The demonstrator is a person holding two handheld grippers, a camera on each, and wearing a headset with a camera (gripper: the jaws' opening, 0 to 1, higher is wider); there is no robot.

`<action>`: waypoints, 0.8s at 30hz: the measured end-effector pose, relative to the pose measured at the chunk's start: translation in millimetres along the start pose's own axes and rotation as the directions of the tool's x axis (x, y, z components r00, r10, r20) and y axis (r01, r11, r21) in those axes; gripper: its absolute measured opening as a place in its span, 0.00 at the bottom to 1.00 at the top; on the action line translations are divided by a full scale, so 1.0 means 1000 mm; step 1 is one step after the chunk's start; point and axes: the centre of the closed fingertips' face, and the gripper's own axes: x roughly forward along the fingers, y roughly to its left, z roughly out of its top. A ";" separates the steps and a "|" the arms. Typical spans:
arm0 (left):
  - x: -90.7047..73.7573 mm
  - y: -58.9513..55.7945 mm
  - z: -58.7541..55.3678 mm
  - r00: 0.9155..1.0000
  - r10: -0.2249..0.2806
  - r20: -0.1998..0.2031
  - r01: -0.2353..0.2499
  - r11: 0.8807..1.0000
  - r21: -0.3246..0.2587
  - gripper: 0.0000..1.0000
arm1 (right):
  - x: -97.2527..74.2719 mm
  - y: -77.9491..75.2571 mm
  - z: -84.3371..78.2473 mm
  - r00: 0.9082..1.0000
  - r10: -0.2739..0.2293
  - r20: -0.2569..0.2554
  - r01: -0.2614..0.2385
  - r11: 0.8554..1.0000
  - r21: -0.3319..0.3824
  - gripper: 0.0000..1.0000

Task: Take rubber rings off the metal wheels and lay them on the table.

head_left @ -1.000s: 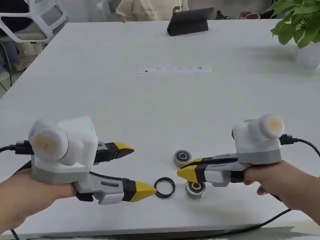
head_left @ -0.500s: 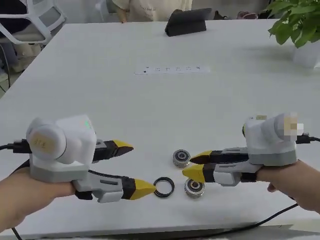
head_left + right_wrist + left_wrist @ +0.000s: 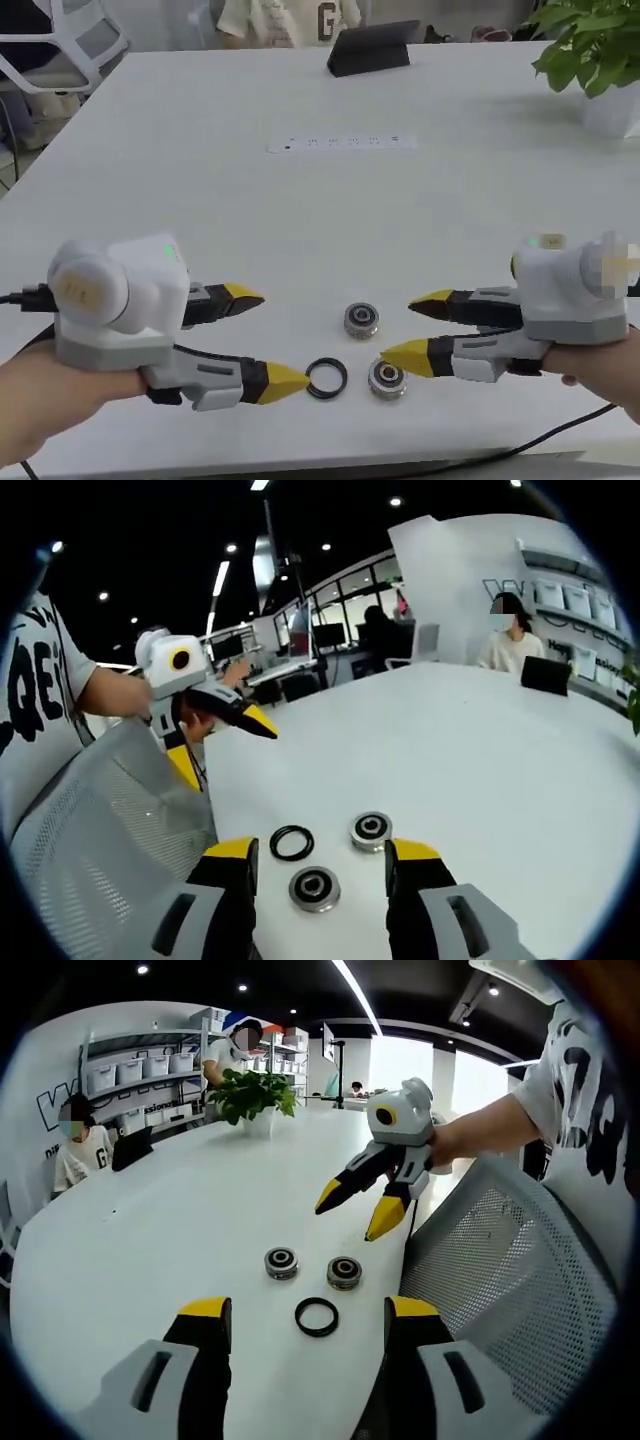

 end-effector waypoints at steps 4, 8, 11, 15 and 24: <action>-0.001 0.000 0.001 1.000 0.002 0.000 -0.002 1.000 0.002 0.59 | -0.005 0.001 -0.001 1.000 -0.010 -0.010 0.009 0.999 -0.053 0.55; -0.002 0.001 0.000 1.000 0.006 0.000 -0.006 1.000 0.004 0.60 | -0.009 0.001 -0.003 1.000 -0.016 -0.011 0.015 0.997 -0.075 0.59; -0.002 0.001 0.000 1.000 0.010 -0.001 -0.009 1.000 0.010 0.60 | -0.014 0.000 -0.005 1.000 -0.027 -0.010 0.026 0.996 -0.088 0.63; -0.003 0.003 0.000 1.000 0.014 -0.001 -0.014 1.000 0.018 0.60 | -0.018 -0.002 -0.008 0.999 -0.038 -0.011 0.037 0.995 -0.093 0.66; -0.006 0.005 -0.003 1.000 0.026 -0.007 -0.025 0.999 0.028 0.62 | -0.028 -0.006 -0.016 0.998 -0.068 -0.019 0.065 0.992 -0.105 0.74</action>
